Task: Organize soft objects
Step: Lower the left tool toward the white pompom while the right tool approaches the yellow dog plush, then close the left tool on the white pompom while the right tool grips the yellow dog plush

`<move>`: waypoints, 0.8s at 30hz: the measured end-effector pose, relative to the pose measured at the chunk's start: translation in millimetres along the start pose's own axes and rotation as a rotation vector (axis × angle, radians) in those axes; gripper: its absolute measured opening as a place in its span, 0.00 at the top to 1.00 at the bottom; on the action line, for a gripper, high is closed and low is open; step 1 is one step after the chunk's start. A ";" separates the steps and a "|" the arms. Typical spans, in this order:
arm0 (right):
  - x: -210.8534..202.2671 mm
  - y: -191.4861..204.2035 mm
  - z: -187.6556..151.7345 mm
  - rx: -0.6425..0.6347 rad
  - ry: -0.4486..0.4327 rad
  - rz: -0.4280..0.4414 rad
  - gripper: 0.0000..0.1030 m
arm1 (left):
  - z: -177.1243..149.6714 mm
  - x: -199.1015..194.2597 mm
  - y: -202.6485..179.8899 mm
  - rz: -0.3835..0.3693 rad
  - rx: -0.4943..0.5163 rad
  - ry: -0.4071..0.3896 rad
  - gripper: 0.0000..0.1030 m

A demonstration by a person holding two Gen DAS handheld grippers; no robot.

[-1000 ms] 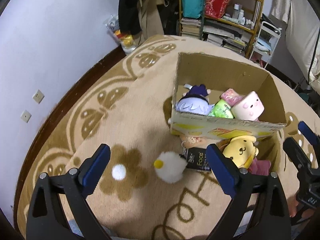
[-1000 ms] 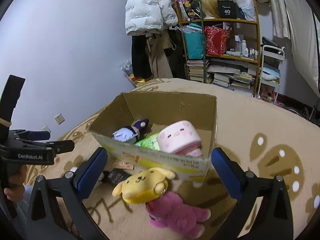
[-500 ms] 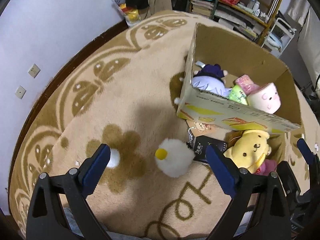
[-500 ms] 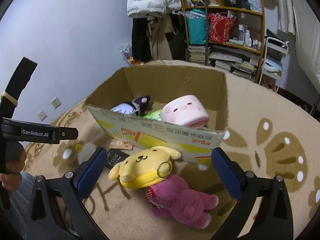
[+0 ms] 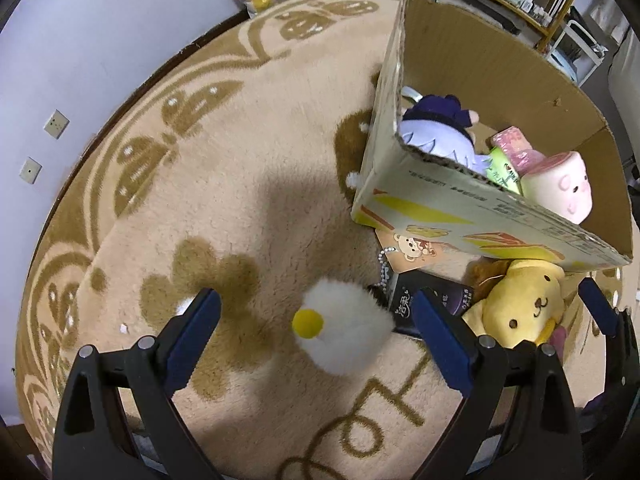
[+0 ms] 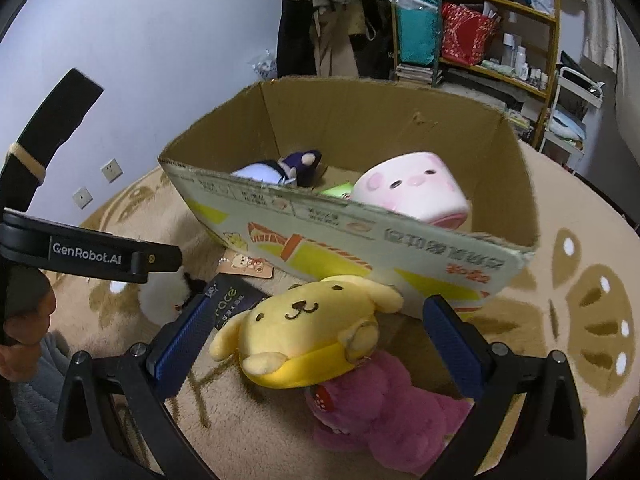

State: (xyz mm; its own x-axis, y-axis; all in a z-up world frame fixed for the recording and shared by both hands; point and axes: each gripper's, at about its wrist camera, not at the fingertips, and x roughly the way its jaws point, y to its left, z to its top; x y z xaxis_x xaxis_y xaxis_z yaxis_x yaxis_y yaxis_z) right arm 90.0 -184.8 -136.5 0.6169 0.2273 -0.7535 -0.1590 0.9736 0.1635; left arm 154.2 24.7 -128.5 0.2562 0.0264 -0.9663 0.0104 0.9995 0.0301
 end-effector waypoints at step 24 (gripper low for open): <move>31.9 -5.9 -4.5 0.024 0.074 0.000 0.00 | -0.3 42.7 -12.4 -0.027 0.008 0.136 0.38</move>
State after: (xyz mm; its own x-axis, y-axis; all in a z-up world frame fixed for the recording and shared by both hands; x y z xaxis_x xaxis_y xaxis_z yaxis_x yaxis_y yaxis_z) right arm 107.2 -183.4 -164.4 0.5580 0.2260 -0.7985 -0.1396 0.9740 0.1782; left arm 164.7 13.5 -170.3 0.1226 0.0019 -0.9925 0.0236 0.9997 0.0049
